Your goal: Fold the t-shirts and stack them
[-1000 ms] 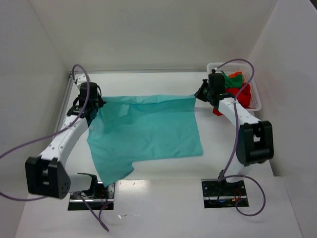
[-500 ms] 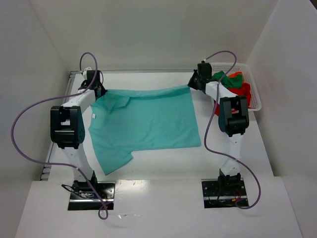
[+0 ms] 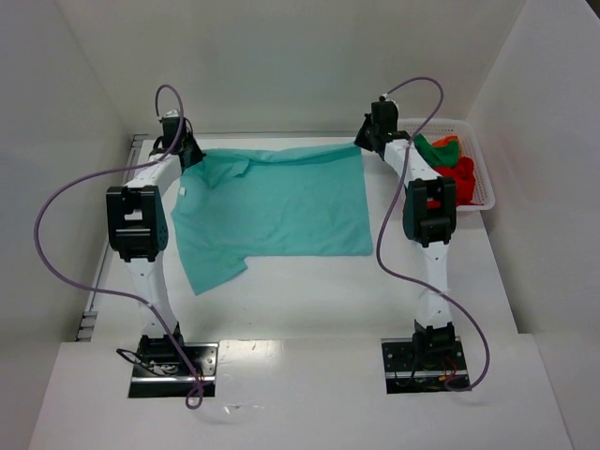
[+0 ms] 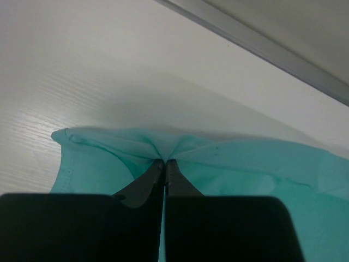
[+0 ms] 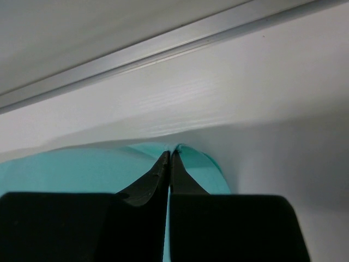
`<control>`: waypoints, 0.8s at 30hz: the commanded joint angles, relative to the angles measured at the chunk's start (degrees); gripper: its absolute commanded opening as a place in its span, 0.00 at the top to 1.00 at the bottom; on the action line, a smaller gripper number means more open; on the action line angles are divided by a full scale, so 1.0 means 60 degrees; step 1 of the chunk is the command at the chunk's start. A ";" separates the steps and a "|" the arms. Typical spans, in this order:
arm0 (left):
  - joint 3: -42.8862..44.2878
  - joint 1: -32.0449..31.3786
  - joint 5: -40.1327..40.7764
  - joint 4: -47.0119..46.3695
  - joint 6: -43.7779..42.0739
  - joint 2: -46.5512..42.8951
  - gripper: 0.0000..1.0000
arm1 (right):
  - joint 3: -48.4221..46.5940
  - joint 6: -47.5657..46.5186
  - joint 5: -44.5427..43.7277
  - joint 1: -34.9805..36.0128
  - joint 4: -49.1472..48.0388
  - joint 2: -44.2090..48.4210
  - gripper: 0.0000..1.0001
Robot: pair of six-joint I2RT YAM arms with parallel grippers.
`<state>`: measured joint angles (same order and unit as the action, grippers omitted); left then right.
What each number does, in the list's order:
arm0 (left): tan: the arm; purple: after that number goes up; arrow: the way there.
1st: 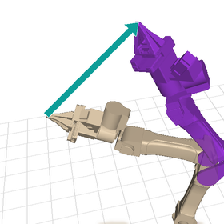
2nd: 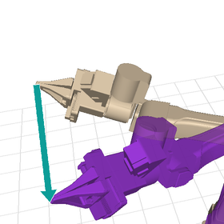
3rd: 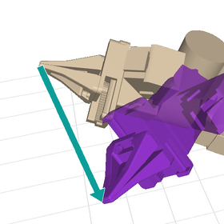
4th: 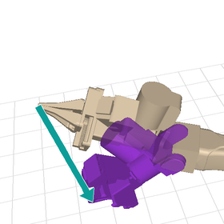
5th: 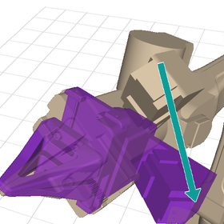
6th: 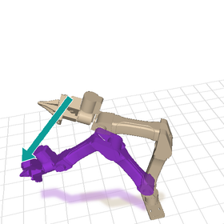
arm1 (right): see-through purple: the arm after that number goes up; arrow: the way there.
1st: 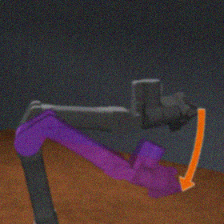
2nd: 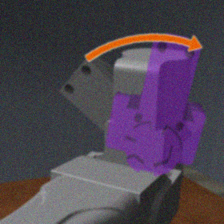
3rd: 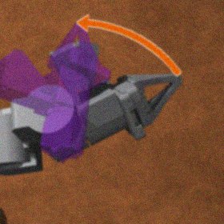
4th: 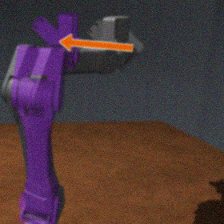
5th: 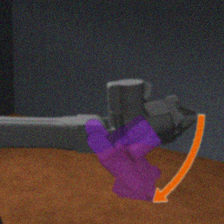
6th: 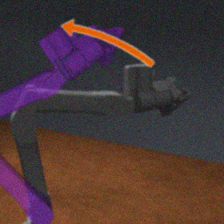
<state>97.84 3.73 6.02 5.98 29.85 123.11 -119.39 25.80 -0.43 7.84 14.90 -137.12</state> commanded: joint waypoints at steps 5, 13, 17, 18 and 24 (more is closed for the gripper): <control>0.1373 0.0330 -0.0520 0.0350 -0.0404 0.0926 0.97 | -0.1208 -0.0286 -0.0193 -0.0266 0.0476 -0.0687 1.00; 0.2397 0.0331 -0.0432 0.0438 -0.0668 0.1512 0.90 | -0.2729 -0.0375 -0.0193 -0.0354 0.0914 -0.1565 1.00; 0.3232 0.0331 -0.0607 0.0790 -0.0843 0.2112 0.85 | -0.3552 -0.0462 -0.0106 -0.0354 0.1237 -0.2092 1.00; 0.3364 0.0331 -0.0608 0.0907 -0.0843 0.2201 0.83 | -0.3698 -0.0462 -0.0105 -0.0354 0.1238 -0.2296 1.00; 0.3673 0.0331 -0.0901 0.1097 -0.0931 0.2480 0.53 | -0.4519 -0.0462 -0.0017 -0.0354 0.1647 -0.2795 1.00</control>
<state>117.54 5.41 1.98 11.60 25.34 137.03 -142.63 24.10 -0.47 6.22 23.03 -152.42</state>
